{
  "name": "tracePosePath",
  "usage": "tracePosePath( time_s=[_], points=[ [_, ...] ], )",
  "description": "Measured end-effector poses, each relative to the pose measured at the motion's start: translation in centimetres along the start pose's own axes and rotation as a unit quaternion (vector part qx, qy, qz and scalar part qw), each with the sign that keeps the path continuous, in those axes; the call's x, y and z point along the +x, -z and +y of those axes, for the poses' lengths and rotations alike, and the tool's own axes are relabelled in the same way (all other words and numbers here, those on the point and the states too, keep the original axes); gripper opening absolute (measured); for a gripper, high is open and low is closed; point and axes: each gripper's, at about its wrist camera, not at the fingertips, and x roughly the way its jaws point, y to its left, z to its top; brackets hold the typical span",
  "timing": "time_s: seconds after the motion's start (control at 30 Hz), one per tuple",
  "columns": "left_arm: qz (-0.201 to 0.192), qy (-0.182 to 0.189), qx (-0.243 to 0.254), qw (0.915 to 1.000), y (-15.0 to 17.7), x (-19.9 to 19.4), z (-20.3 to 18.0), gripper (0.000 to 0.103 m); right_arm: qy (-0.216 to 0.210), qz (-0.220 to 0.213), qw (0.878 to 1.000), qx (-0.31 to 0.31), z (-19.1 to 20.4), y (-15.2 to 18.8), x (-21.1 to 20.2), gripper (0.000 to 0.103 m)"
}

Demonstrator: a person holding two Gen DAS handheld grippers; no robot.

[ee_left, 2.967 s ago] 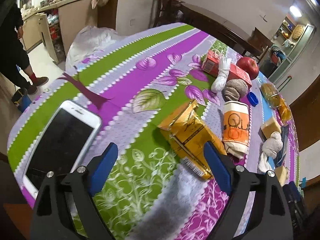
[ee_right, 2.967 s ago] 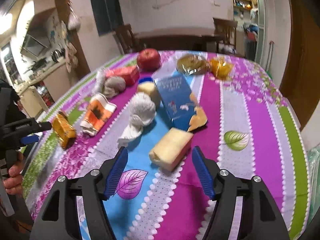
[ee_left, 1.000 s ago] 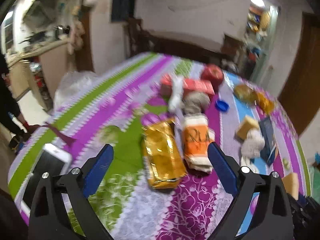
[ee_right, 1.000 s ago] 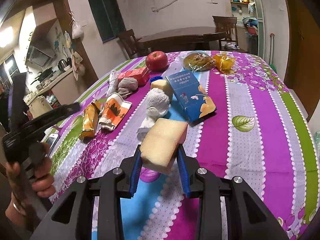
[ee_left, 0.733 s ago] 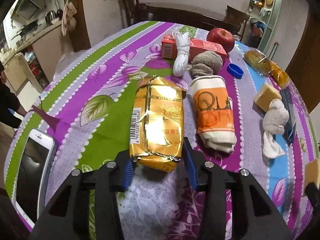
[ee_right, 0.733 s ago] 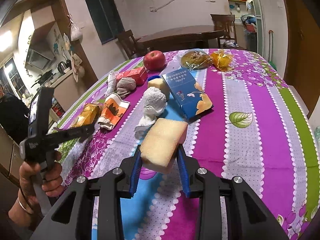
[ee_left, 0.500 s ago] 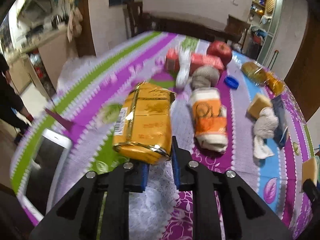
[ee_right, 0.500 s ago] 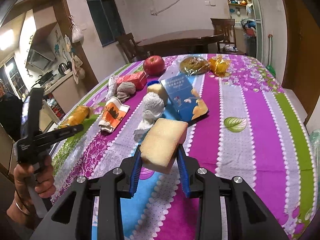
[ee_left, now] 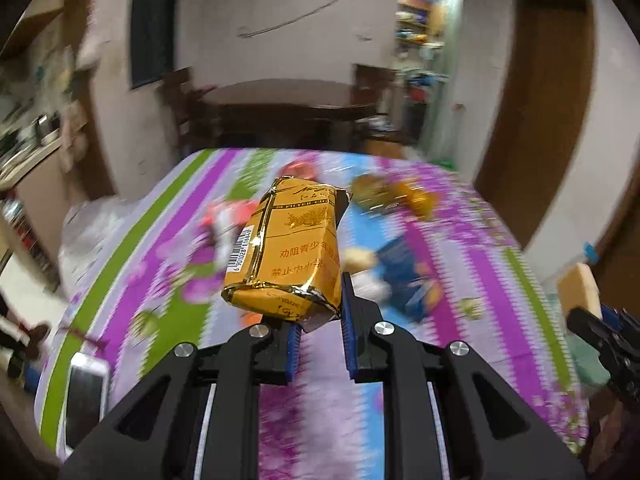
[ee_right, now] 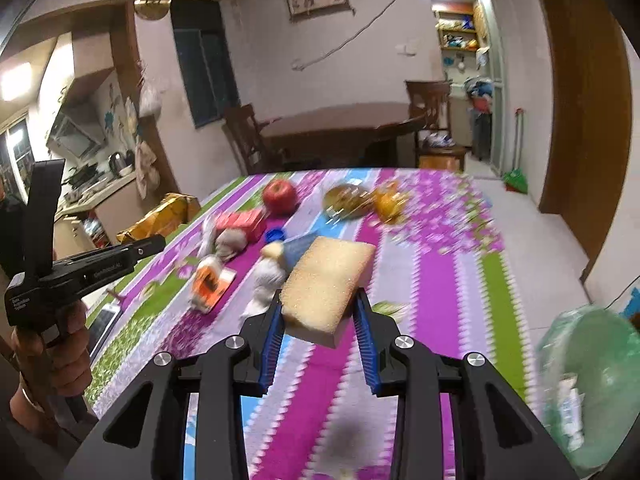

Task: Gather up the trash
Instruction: 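Lift the yellow package and sponge block and carry both over the green bin, then open both tools over the green bin to drop package and sponge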

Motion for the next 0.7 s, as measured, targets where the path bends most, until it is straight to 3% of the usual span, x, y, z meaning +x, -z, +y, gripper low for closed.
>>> tracePosePath(
  time_s=[0.2, 0.33, 0.57, 0.7],
  points=[
    [-0.024, 0.084, 0.071, 0.9937, -2.8, -0.6, -8.3, 0.016, 0.062, -0.03, 0.998, 0.008, -5.3, -2.5, -5.4, 0.035],
    [-0.025, 0.14, 0.113, 0.9833, -4.0, 0.0, -14.0, 0.016, 0.105, -0.034, 0.994, 0.024, -9.6, -3.1, -8.5, 0.035],
    [0.002, 0.237, 0.202, 0.9502, -4.3, 2.1, -24.8, 0.016, 0.172, -0.009, 0.982, 0.083, -18.5, -2.1, -13.0, 0.035],
    [0.034, 0.281, 0.267, 0.9209, -3.2, 4.2, -31.5, 0.016, 0.208, 0.02, 0.971, 0.114, -23.5, -0.8, -14.8, 0.035]
  ],
)
